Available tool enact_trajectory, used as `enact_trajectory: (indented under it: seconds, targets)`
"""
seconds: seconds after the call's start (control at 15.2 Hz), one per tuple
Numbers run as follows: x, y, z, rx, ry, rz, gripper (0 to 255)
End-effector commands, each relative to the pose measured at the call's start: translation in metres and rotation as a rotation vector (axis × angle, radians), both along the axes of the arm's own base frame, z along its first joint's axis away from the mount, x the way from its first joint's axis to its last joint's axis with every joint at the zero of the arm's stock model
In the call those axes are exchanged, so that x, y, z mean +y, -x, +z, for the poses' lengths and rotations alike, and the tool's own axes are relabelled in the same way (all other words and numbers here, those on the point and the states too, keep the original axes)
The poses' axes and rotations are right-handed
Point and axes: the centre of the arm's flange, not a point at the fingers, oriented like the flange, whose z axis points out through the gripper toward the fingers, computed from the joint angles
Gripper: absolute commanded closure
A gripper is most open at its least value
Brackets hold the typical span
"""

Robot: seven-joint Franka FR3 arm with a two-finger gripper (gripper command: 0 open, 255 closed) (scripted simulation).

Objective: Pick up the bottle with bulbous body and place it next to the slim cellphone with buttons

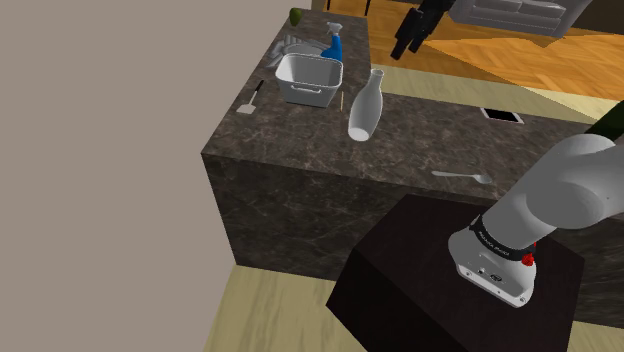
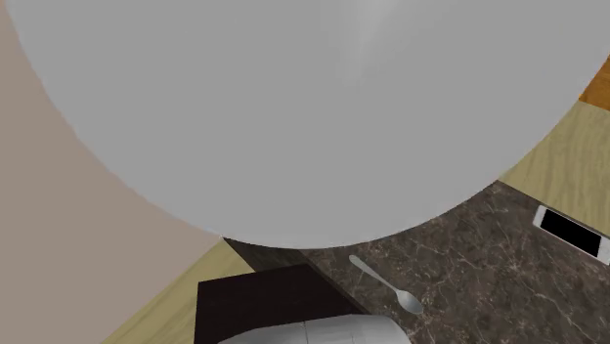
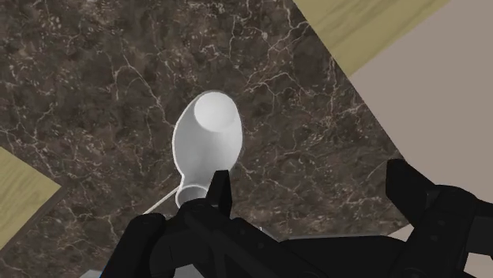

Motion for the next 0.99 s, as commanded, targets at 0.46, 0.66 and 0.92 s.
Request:
enact_trajectory:
  seconds: [0.46, 0.66, 0.92]
  targets:
    - [-0.059, -0.071, -0.072, 0.018, 0.039, 0.02, 0]
    - [-0.079, -0.095, -0.095, 0.025, 0.052, 0.026, 0]
    - [-0.086, -0.106, -0.114, 0.027, 0.056, 0.028, 0]
